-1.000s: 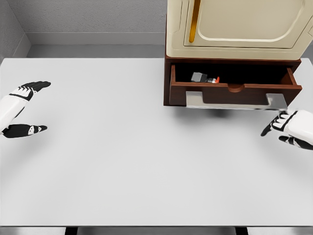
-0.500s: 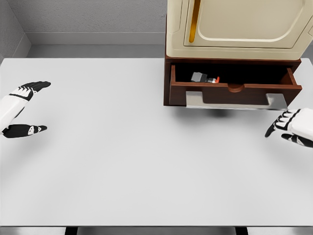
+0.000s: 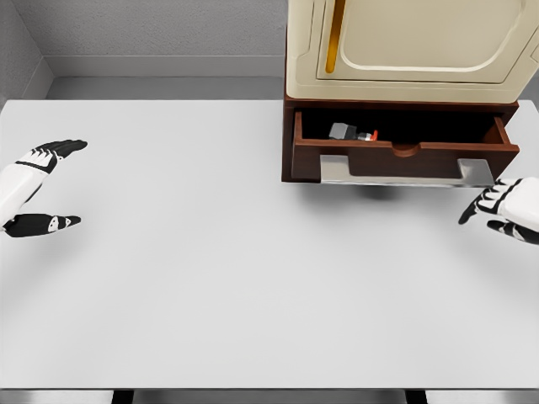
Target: Put the switch into the drawer with left arm, and close the drawer with right arm
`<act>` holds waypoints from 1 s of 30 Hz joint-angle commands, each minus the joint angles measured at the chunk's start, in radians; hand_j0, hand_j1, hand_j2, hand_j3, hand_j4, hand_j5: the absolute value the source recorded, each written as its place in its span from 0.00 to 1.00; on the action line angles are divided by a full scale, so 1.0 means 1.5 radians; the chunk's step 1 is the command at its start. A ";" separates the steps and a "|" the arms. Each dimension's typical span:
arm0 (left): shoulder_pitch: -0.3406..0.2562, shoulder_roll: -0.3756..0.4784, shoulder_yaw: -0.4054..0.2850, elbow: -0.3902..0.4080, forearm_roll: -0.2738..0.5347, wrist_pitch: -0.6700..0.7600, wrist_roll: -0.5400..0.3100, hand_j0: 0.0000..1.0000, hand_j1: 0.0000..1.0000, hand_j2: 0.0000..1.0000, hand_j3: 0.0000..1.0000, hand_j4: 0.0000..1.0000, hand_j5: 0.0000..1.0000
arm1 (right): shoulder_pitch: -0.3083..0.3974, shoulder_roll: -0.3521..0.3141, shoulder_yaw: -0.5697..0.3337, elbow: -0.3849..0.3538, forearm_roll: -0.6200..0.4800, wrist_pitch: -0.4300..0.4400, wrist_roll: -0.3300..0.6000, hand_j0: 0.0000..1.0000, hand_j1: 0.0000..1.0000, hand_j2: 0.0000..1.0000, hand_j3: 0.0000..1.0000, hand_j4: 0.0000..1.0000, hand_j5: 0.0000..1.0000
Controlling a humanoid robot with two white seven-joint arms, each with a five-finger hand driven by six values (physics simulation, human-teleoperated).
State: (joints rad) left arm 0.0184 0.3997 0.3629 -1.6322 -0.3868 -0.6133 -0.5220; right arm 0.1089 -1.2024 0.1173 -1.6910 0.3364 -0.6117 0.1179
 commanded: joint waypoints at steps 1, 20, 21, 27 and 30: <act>0.000 0.000 0.000 0.000 0.005 0.002 0.000 1.00 1.00 1.00 1.00 1.00 1.00 | 0.000 0.006 0.002 -0.002 -0.003 0.001 -0.002 0.59 0.59 0.59 0.59 0.59 0.59; 0.000 0.000 0.001 0.002 0.005 0.002 0.000 1.00 1.00 1.00 1.00 1.00 1.00 | -0.090 0.052 0.071 0.020 0.022 0.001 0.000 0.60 0.60 0.60 0.60 0.60 0.60; 0.000 0.000 0.001 0.002 0.005 0.002 0.000 1.00 1.00 1.00 1.00 1.00 1.00 | -0.093 0.052 0.072 0.019 0.022 0.001 0.001 0.60 0.60 0.60 0.60 0.60 0.60; 0.000 0.000 0.001 0.002 0.006 0.002 0.000 1.00 1.00 1.00 1.00 1.00 1.00 | -0.090 0.019 0.082 0.030 0.023 0.001 0.001 0.58 0.58 0.58 0.58 0.58 0.58; 0.000 0.000 0.001 0.001 0.006 0.002 0.000 1.00 1.00 1.00 1.00 1.00 1.00 | -0.085 0.012 0.085 0.026 0.025 0.001 0.001 0.57 0.57 0.57 0.57 0.57 0.57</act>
State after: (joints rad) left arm 0.0184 0.3998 0.3657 -1.6292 -0.3851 -0.6132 -0.5220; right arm -0.0184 -1.1735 0.2321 -1.6465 0.3821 -0.6096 0.1214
